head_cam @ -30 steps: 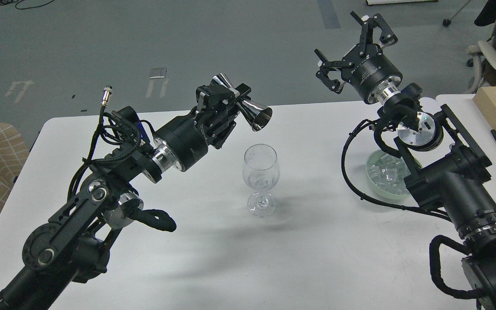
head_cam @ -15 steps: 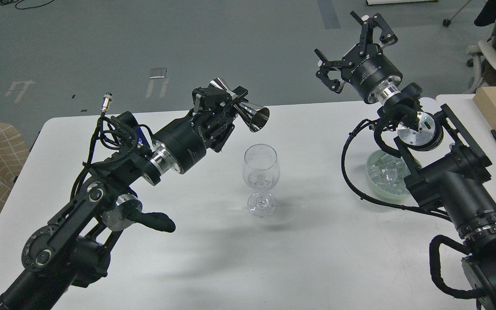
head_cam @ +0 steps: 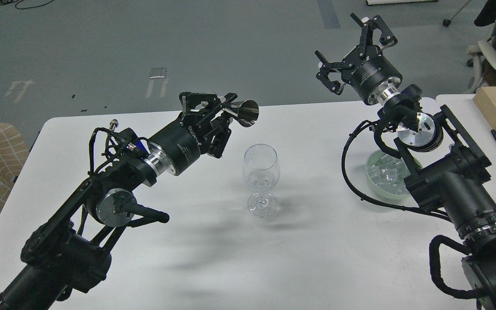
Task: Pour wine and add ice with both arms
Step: 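Carry the jigger away from the glass and lower it with the left gripper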
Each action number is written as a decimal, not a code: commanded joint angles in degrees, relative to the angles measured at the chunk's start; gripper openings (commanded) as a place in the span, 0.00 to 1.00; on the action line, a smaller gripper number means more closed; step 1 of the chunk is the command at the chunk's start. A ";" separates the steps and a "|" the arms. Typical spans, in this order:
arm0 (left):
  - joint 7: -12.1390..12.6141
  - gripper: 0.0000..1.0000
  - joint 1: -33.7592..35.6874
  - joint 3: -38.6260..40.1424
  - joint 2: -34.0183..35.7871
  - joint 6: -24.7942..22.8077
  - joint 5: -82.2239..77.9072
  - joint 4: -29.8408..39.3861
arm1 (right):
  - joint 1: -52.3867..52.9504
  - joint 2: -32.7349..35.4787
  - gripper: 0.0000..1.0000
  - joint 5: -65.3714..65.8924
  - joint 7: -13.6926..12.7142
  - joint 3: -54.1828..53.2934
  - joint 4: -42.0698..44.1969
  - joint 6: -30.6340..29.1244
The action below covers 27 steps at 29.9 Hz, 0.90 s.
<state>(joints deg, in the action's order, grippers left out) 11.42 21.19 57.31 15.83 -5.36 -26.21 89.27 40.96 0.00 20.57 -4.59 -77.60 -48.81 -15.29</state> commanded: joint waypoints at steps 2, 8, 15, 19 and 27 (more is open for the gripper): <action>0.63 0.00 -0.01 -0.01 0.17 0.79 8.53 -2.00 | 0.00 0.00 1.00 0.00 -0.07 0.00 0.03 0.79; 1.15 0.00 -0.97 3.59 -0.27 2.72 12.93 -3.75 | 0.00 0.00 1.00 0.00 -0.07 0.08 0.03 0.88; 2.12 0.01 -3.17 10.18 -0.53 3.69 17.41 -5.95 | -0.09 0.00 1.00 0.00 -0.07 0.08 0.03 0.96; 2.12 0.01 -3.70 12.82 -0.53 3.69 18.74 -7.44 | -0.09 0.00 1.00 0.00 -0.07 0.08 0.12 0.96; 2.12 0.01 -5.45 20.55 -0.97 4.22 23.83 -11.74 | -0.09 0.00 1.00 0.00 -0.07 0.17 0.12 1.49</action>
<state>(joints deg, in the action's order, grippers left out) 13.55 16.30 75.21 14.96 -1.08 -4.42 79.53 40.86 0.00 20.57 -4.67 -77.46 -48.69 -14.23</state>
